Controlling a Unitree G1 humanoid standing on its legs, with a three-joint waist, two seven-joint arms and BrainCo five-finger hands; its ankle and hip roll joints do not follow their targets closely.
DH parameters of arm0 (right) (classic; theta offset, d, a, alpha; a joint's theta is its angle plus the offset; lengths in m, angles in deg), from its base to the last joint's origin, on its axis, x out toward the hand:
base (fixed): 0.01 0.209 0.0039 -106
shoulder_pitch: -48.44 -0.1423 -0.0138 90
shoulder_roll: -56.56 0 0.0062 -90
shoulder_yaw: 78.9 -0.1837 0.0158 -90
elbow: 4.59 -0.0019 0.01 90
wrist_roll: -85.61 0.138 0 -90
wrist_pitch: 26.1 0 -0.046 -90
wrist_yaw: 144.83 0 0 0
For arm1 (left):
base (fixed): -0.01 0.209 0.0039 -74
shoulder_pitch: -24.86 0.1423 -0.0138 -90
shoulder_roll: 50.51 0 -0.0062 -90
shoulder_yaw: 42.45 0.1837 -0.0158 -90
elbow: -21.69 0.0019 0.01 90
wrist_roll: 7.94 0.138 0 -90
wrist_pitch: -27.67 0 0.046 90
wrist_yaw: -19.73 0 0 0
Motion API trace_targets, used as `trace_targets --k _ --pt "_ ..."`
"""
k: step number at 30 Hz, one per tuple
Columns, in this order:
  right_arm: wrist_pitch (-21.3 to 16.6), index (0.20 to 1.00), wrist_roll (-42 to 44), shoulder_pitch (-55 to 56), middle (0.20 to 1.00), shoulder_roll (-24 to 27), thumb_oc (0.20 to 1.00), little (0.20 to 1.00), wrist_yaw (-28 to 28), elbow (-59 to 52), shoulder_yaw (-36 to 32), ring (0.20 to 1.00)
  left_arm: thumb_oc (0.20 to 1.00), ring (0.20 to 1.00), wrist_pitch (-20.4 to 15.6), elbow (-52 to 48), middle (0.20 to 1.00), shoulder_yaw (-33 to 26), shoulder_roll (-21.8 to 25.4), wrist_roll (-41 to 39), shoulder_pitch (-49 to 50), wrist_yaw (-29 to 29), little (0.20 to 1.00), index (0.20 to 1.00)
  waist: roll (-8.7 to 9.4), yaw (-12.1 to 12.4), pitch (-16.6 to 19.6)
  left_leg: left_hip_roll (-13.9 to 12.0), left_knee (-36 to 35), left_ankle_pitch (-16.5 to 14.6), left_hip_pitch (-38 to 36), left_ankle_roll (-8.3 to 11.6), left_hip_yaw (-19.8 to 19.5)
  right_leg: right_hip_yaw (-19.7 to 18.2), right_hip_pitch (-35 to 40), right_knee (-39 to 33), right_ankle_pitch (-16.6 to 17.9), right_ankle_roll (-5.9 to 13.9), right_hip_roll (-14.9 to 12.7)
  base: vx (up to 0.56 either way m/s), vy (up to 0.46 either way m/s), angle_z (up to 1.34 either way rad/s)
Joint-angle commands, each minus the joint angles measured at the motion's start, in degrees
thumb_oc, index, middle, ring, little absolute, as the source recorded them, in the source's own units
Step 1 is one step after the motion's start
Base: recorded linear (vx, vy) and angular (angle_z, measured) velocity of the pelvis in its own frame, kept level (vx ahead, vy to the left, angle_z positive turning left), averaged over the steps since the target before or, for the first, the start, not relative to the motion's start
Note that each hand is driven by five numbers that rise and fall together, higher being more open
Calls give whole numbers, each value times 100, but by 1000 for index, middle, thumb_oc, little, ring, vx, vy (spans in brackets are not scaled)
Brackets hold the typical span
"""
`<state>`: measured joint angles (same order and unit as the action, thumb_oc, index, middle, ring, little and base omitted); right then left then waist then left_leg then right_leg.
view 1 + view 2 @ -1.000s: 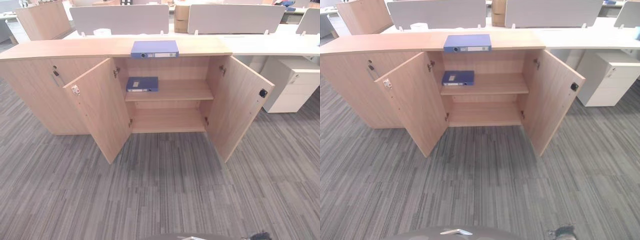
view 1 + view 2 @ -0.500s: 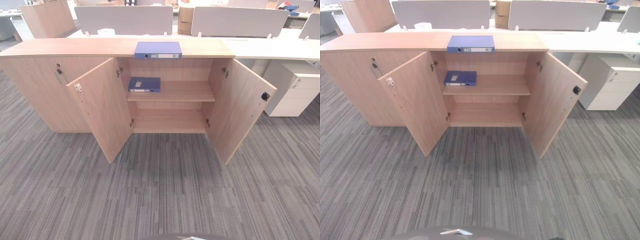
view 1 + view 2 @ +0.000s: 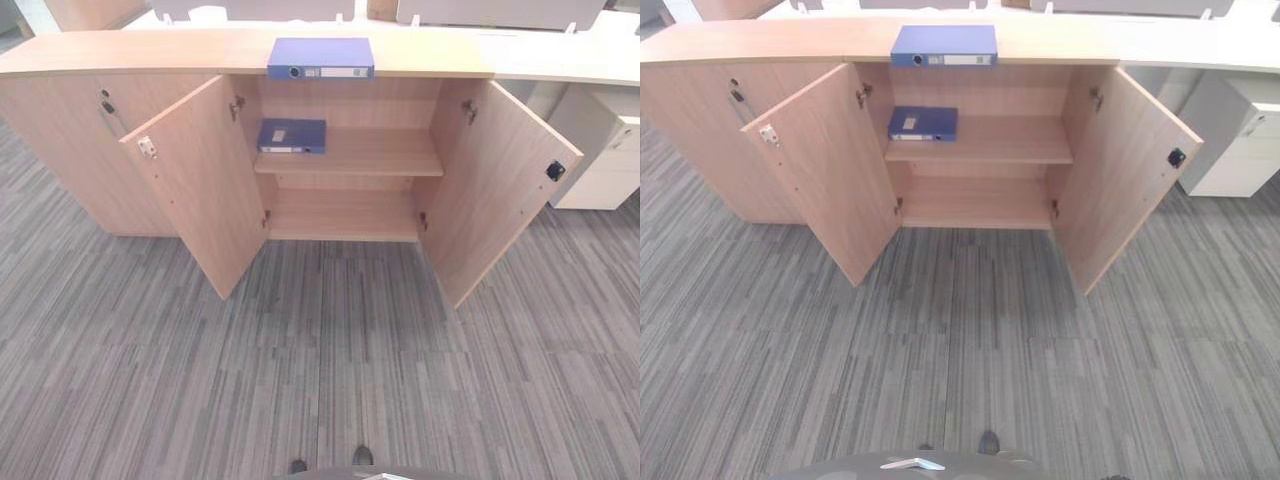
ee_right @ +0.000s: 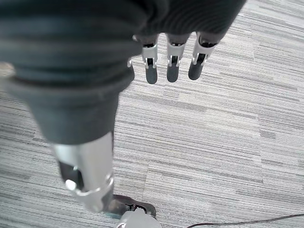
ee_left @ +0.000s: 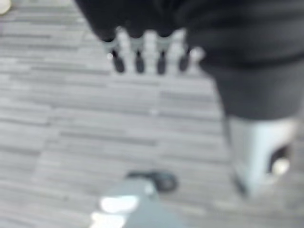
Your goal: Put the empty folder in the office cabinet
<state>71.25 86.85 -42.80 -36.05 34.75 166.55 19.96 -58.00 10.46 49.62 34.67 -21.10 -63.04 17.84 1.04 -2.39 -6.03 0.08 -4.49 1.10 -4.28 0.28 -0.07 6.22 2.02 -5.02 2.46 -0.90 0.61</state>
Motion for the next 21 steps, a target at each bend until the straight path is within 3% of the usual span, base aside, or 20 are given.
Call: trace_targets --k 1,2,5,7,9,11,16,17,19,21 --pt "-29 1000 188 -294 1000 249 1000 1000 -21 287 148 1000 1000 1000 -66 261 1000 -24 224 -165 -331 3 1000 1000 24 53 -167 -450 407 -477 19 311 409 198 124 481 -847 339 -177 46 -79 7" --pt "-51 1000 214 -351 1000 307 1000 1000 -42 210 164 1000 1000 1000 -75 227 1000 19 234 -179 -393 44 1000 1000 72 61 -283 -412 1034 -563 382 300 491 236 116 517 -889 287 -239 39 -64 12" --pt "-54 1000 248 -415 1000 442 1000 1000 -96 135 140 1000 1000 1000 -116 143 1000 113 173 -170 -437 107 1000 1000 93 116 -318 -340 1321 -401 1087 205 678 322 239 421 -926 320 -337 171 -25 16" --pt "-54 1000 240 -417 1000 459 1000 1000 -96 124 145 1000 1000 1000 -120 139 1000 125 162 -147 -418 110 1000 1000 90 152 -289 -295 1246 -313 1268 205 663 309 294 381 -939 339 -344 244 29 12" --pt "-67 1000 226 -419 1000 464 1000 1000 -104 101 185 1000 1000 1000 -121 156 1000 170 123 -94 -363 129 1000 1000 24 293 -235 -202 899 150 1749 274 502 227 544 239 -1043 381 -319 330 76 6" --pt "-79 1000 230 -425 1000 456 1000 1000 -119 90 192 1000 1000 1000 -123 160 1000 173 116 -93 -351 137 1000 1000 11 333 -238 -186 733 310 1840 312 457 194 644 195 -1079 402 -314 249 72 -9" --pt "-77 1000 208 -369 1000 435 1000 1000 -122 116 137 1000 1000 1000 -139 154 1000 184 89 -59 -237 166 1000 1000 -95 577 -246 -235 120 750 2347 403 754 -34 1225 159 -1361 494 -406 341 157 -25" --pt "-70 1000 174 -270 1000 370 1000 1000 -66 205 39 1000 1000 1000 -121 222 1000 91 113 15 -140 145 1000 1000 -160 663 -64 -186 135 913 2207 275 772 -98 1392 342 -1466 576 -508 591 328 -41" --pt "-72 1000 188 -237 1000 347 1000 1000 -41 253 -37 1000 1000 1000 -86 289 1000 42 131 48 -124 130 1000 1000 -127 676 28 -77 126 890 2110 203 737 -109 1359 588 -1481 641 -628 383 215 -49" --pt "-60 1000 248 -171 1000 295 1000 1000 -11 307 -145 1000 1000 1000 -62 389 1000 -5 196 142 -96 128 1000 1000 -31 624 118 159 189 744 1839 20 761 -109 1090 1577 -1096 841 -908 299 245 -64"
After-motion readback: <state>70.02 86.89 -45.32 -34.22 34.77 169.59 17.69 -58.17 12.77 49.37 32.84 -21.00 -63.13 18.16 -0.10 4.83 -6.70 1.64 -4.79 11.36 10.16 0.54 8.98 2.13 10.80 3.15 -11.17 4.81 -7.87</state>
